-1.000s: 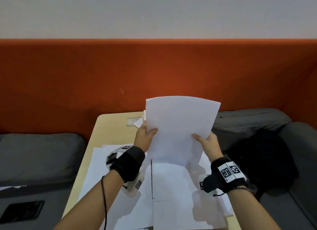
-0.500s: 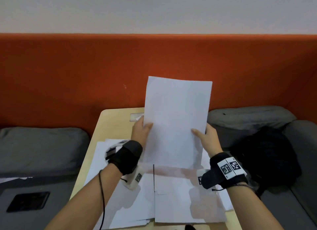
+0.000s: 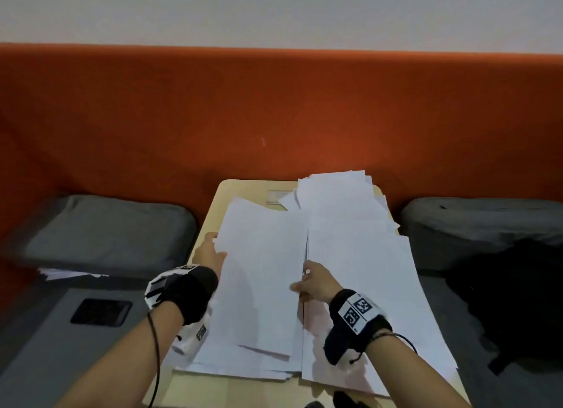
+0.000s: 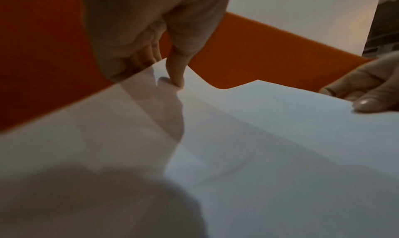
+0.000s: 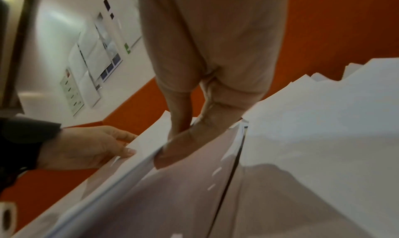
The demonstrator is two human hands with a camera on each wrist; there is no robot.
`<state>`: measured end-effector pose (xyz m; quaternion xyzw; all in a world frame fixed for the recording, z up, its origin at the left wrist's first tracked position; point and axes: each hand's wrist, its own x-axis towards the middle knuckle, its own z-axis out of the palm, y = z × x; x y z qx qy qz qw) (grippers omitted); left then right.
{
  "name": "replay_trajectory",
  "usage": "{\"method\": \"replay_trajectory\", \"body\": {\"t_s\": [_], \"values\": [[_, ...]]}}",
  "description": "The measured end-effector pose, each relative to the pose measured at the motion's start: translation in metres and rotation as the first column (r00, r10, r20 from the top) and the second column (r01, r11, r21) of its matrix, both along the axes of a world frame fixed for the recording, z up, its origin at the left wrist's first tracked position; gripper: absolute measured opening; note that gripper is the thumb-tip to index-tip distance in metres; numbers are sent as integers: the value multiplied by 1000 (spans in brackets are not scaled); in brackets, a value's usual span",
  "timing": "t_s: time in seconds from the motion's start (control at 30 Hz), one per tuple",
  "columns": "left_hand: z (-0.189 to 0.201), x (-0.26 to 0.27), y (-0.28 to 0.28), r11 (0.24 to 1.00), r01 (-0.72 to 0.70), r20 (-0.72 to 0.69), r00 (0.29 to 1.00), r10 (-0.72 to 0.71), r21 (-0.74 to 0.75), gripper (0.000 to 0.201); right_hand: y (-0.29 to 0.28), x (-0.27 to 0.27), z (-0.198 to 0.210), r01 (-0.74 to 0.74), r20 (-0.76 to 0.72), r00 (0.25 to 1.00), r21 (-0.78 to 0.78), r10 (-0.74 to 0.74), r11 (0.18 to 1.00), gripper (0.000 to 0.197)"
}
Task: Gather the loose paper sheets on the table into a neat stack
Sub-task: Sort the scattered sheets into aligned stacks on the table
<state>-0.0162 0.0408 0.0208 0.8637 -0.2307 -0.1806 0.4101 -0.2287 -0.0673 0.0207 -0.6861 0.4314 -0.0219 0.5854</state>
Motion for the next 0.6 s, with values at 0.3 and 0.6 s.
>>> {"method": "replay_trajectory", "body": {"t_s": [0.3, 0.6], "values": [[-6, -48, -23, 816, 295, 181, 884, -430, 497, 67, 9, -4, -9, 77, -119, 989, -114, -90, 991, 27], [-18, -121, -79, 641, 658, -112, 727, -678, 394, 52, -48, -90, -9, 115, -521, 752, -501, -405, 858, 54]]}}
